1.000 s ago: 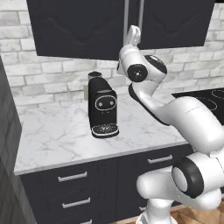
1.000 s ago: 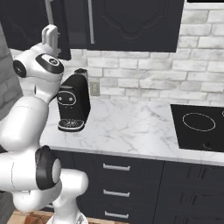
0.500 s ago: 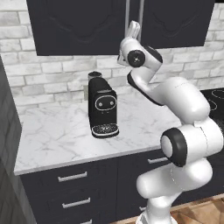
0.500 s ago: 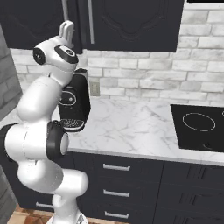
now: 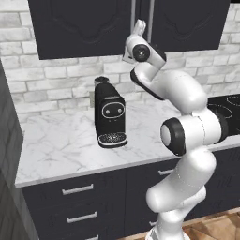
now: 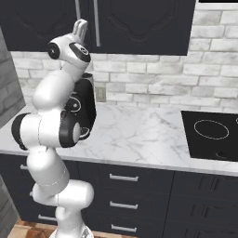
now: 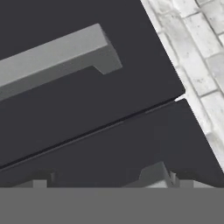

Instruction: Open the cabinet and move the ladle to the pot. Then close the cabinet.

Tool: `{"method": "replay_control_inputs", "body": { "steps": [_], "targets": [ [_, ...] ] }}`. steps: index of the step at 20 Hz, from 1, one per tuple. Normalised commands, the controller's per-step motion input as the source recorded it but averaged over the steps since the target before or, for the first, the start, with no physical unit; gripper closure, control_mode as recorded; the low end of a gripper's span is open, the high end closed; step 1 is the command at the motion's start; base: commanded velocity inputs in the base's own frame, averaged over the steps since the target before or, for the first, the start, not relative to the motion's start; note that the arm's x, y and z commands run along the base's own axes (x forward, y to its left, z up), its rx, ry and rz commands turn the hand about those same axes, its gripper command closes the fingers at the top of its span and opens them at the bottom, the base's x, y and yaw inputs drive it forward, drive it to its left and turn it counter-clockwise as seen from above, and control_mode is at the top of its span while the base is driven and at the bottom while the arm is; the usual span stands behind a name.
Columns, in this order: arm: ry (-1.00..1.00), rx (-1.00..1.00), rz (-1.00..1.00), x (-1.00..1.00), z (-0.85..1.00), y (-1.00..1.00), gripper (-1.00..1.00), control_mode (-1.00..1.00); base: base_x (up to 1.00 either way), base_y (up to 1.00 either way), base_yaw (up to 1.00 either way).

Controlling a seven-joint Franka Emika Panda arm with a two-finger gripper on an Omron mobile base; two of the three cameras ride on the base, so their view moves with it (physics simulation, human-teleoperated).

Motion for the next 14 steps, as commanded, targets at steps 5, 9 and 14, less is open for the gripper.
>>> {"method": "replay_control_inputs", "body": {
  "steps": [5,9,14],
  "targets": [
    [0.07,0.03,0.0,0.8,0.06,-0.18,-1.0,-1.0,0.0,0.0,0.0],
    [0.07,0.01,0.0,0.57,0.0,-0.14,-1.0,-1.0,0.0,0.0,0.0],
    [0.0,0.0,0.0,0.04,-0.01,-0.01,-1.0,-1.0,0.0,0.0,0.0]
  ]
}}
